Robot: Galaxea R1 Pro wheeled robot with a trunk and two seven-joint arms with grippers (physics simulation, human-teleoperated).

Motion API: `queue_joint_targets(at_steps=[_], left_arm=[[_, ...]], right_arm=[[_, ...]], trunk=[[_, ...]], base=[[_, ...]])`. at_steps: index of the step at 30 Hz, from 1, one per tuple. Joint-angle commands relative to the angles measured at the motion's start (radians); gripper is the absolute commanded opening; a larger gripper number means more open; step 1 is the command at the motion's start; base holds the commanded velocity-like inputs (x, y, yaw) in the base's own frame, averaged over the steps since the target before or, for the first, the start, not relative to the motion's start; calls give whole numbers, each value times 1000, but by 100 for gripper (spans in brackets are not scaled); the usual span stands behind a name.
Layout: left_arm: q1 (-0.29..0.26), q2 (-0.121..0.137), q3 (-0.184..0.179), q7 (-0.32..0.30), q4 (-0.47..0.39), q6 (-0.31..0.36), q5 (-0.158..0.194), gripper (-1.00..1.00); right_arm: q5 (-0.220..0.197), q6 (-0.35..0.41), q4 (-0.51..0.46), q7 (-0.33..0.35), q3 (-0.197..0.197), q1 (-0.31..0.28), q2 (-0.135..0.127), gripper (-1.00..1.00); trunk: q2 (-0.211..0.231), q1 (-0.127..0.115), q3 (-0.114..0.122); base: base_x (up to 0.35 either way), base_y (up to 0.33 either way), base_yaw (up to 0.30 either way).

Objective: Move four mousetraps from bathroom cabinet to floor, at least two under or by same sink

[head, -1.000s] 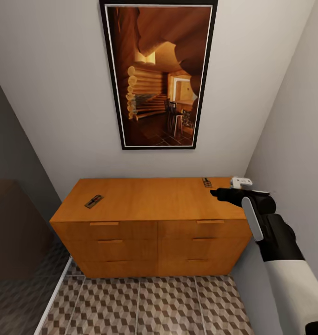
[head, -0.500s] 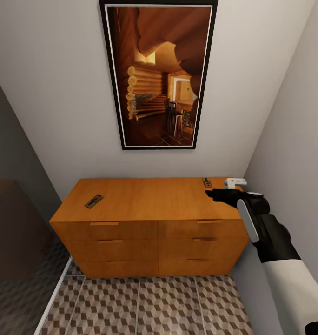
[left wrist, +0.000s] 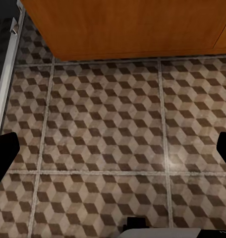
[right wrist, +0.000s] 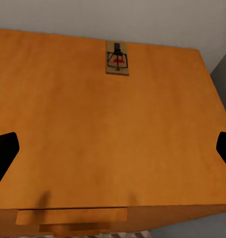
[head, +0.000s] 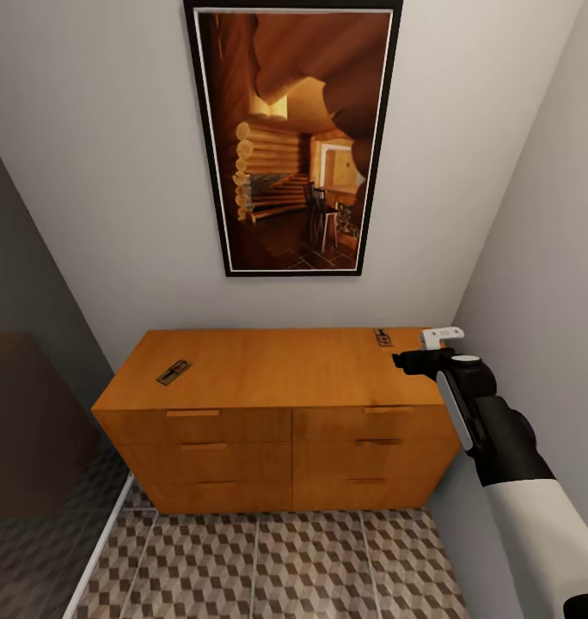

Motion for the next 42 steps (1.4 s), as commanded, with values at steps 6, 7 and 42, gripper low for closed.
queue_joint_targets(at_steps=[6,7,42], left_arm=[[-2,0,-9,3,4,-6,7,100],[-2,0,-9,3,4,-6,7,100],[-2,1,-8,4,4,-6,8,100]], right_arm=[[2,5,-1,2,2,-1,0,100],[1,4,-1,3,2,-1,0,100],[1,-40,6,95,-1,1,-4,100]], trunk=[[-2,1,-2],[-2,1,-2],[-2,1,-2]], base=[[7,0,0],[57,0,0],[88,0,0]])
